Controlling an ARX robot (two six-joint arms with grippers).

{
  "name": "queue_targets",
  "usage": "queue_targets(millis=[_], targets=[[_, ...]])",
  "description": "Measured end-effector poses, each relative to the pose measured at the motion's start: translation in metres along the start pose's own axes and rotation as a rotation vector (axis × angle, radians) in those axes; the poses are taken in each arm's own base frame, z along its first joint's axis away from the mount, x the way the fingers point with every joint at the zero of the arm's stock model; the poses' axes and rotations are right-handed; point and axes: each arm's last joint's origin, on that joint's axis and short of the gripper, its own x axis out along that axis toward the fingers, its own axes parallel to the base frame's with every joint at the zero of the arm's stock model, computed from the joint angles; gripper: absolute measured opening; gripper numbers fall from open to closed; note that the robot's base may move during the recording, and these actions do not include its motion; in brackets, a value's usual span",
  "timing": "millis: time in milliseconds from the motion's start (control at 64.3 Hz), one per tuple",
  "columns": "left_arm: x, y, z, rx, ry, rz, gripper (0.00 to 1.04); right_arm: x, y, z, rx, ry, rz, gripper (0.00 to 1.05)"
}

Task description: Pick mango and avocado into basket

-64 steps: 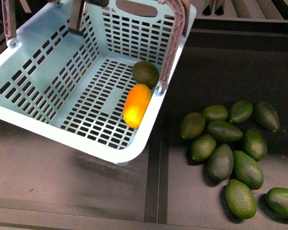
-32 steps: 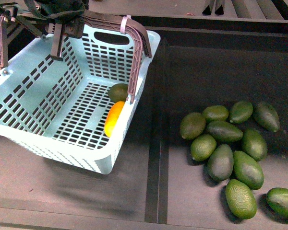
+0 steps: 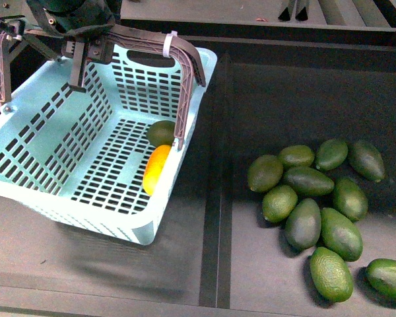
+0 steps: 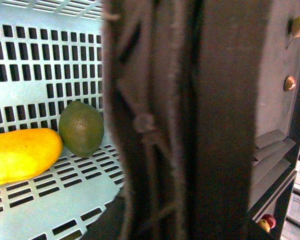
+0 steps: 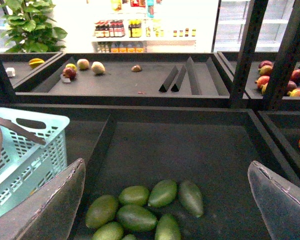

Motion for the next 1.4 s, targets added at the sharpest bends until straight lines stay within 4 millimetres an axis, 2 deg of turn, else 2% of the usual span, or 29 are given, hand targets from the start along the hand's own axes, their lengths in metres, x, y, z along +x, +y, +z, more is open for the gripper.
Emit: queue_targets(millis=[218, 373, 637, 684, 762, 964, 1026, 1057, 1088, 1119, 1150, 1197, 1228, 1337, 1399], targets=[[-0.009, -0.012, 0.002, -0.020, -0.028, -0.013, 0.68, 0.000, 0.000, 0.000, 0.000, 0.000, 0.000, 0.96], [-0.037, -0.015, 0.010, -0.061, -0.087, -0.046, 0.97, 0.000, 0.000, 0.000, 0.000, 0.000, 0.000, 0.96], [-0.129, -0.004, 0.030, -0.079, -0.268, -0.043, 0.96, 0.000, 0.000, 0.000, 0.000, 0.000, 0.000, 0.96], [-0.140, -0.003, 0.030, -0.073, -0.276, -0.042, 0.96, 0.000, 0.000, 0.000, 0.000, 0.000, 0.000, 0.96], [-0.147, -0.005, 0.029, -0.075, -0.272, -0.059, 0.96, 0.000, 0.000, 0.000, 0.000, 0.000, 0.000, 0.96], [-0.146, -0.004, 0.029, -0.070, -0.269, -0.054, 0.96, 0.000, 0.000, 0.000, 0.000, 0.000, 0.000, 0.96], [-0.140, 0.004, 0.031, 0.089, -0.160, -0.223, 0.86, 0.000, 0.000, 0.000, 0.000, 0.000, 0.000, 0.96], [-0.138, 0.016, 0.034, 0.255, -0.151, -0.341, 0.79, 0.000, 0.000, 0.000, 0.000, 0.000, 0.000, 0.96], [-0.139, 0.030, 0.038, 0.460, -0.199, -0.450, 0.72, 0.000, 0.000, 0.000, 0.000, 0.000, -0.001, 0.96], [-0.142, 0.040, 0.041, 0.566, -0.258, -0.518, 0.66, 0.000, 0.000, 0.000, 0.000, 0.000, -0.002, 0.96], [-0.149, 0.050, 0.047, 0.752, -0.356, -0.572, 0.59, 0.000, 0.000, 0.000, 0.000, 0.000, -0.002, 0.96], [-0.162, 0.062, 0.055, 0.947, -0.490, -0.614, 0.49, 0.000, 0.000, 0.000, 0.000, 0.000, -0.001, 0.96], [-0.173, 0.074, 0.062, 1.080, -0.580, -0.608, 0.38, 0.000, 0.000, 0.000, 0.000, 0.000, -0.001, 0.96], [-0.183, 0.120, 0.072, 1.258, -0.612, -0.548, 0.02, 0.000, 0.000, 0.000, 0.000, 0.000, -0.001, 0.96], [-0.189, 0.133, 0.075, 1.273, -0.621, -0.542, 0.02, 0.000, 0.000, 0.000, 0.000, 0.000, -0.001, 0.96]])
